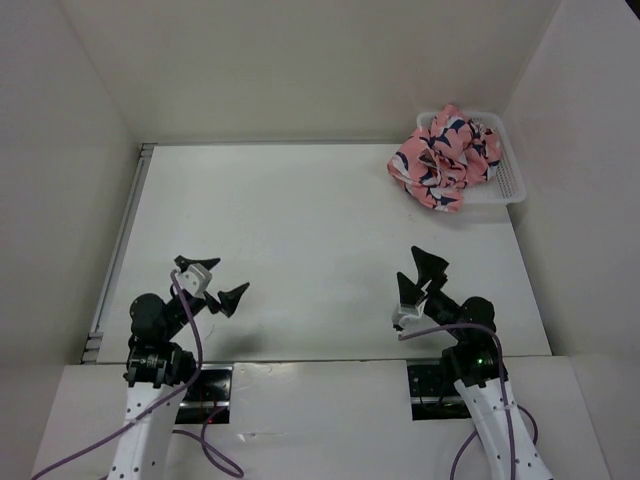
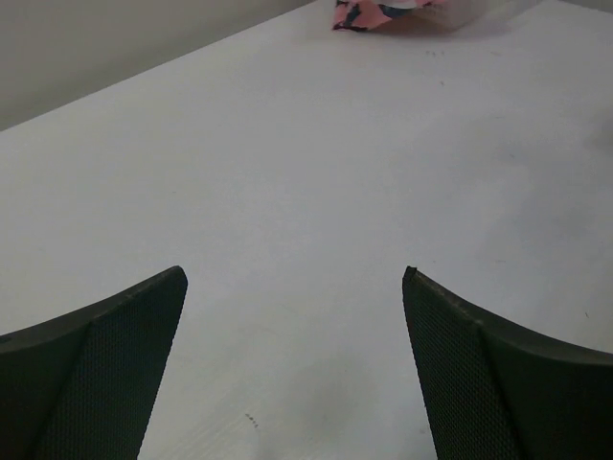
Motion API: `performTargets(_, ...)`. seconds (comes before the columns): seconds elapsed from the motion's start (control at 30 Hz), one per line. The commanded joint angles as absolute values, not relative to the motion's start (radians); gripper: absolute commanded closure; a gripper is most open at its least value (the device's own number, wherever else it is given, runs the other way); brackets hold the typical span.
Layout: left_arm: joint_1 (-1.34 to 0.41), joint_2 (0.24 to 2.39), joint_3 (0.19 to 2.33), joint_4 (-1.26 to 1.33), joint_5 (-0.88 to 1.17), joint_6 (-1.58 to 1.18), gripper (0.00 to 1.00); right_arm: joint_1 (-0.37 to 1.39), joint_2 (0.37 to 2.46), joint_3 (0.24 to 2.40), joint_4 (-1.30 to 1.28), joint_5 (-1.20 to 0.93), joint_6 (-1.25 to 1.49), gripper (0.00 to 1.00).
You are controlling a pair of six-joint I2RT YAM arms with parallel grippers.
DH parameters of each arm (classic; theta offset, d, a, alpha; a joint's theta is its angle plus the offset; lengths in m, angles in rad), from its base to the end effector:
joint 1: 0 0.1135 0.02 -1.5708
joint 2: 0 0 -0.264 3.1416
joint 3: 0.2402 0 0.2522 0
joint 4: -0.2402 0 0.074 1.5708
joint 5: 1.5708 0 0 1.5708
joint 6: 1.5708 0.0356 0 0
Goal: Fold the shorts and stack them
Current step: Grab the shorts from the pile
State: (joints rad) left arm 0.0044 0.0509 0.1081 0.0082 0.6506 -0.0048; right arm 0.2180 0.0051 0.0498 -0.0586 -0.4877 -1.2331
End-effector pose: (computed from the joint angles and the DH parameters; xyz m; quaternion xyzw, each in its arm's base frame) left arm 0.0997 -0.0211 0.2075 0.2303 0.6488 -0.2186 0.6915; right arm 0.0974 0.0387 0.1843 -0.5853 0.4044 -0.1809 0.6791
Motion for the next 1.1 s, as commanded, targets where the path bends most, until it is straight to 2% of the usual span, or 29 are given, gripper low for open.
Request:
performTargets(0.0,-0.011,0.173,0.283,0.184,0.525,0.000,0.00,0.222,-0.006,0.040,0.225,-0.703,-1.514,0.00)
performTargets(0.03,-0.011,0.307,0.341,0.161,0.502,0.000,0.00,0.222,0.006,0.028,0.418,-0.713,-1.424,0.00)
performTargets(0.07,-0.020,0.392,0.407,0.111,0.474,0.000,0.00,0.232,0.055,0.081,0.341,-0.727,-1.442,0.00)
performTargets(0.1,-0.020,0.484,0.564,0.076,0.412,0.000,0.00,0.232,0.105,0.206,0.266,-0.716,-1.431,0.00)
performTargets(0.13,-0.029,0.682,0.654,0.030,0.390,0.000,0.00,0.232,0.170,0.259,0.241,-0.683,-1.396,0.00)
performTargets(0.2,-0.038,0.873,0.837,-0.133,0.364,0.000,0.00,0.242,0.471,0.374,0.282,-0.544,-1.258,0.00)
performTargets(0.23,-0.054,1.041,0.999,-0.187,0.347,0.000,0.00,0.242,0.592,0.569,0.261,-0.485,-1.206,0.00)
performTargets(0.27,-0.064,1.108,1.061,-0.242,0.316,0.000,0.00,0.262,0.723,0.691,0.183,-0.407,-0.995,0.00)
performTargets(0.3,-0.077,1.170,1.112,-0.255,0.280,0.000,0.00,0.300,0.984,0.945,0.145,-0.315,-0.848,0.00)
performTargets(0.33,-0.103,1.271,1.158,-0.268,0.246,0.000,0.00,0.314,1.108,1.068,0.109,-0.084,-0.701,0.00)
performTargets(0.37,-0.116,1.314,1.198,-0.309,0.223,0.000,0.00,0.314,1.220,1.174,0.033,0.004,-0.488,0.00)
performTargets(0.4,-0.132,1.353,1.263,-0.331,0.210,0.000,0.00,0.314,1.364,1.290,0.020,0.062,-0.438,0.00)
performTargets(0.43,-0.164,1.405,1.287,-0.350,0.210,0.000,0.00,0.314,1.397,1.305,0.020,0.089,-0.407,0.00)
performTargets(0.6,-0.219,1.475,1.299,-0.370,0.225,0.000,0.00,0.269,1.601,1.552,-0.194,0.080,-0.119,0.00)
performTargets(0.7,-0.229,1.494,1.296,-0.394,0.284,0.000,0.00,0.184,1.753,1.675,-0.264,0.153,-0.008,0.00)
performTargets(0.73,-0.229,1.494,1.287,-0.382,0.293,0.000,0.00,0.157,1.814,1.695,-0.264,0.210,0.006,0.03)
performTargets(0.87,-0.229,1.485,1.243,-0.364,0.304,0.000,0.00,0.114,1.894,1.717,-0.236,0.285,0.031,0.03)
performTargets(1.07,-0.229,1.476,1.233,-0.364,0.304,0.000,0.00,0.063,1.973,1.717,-0.201,0.311,0.032,0.02)
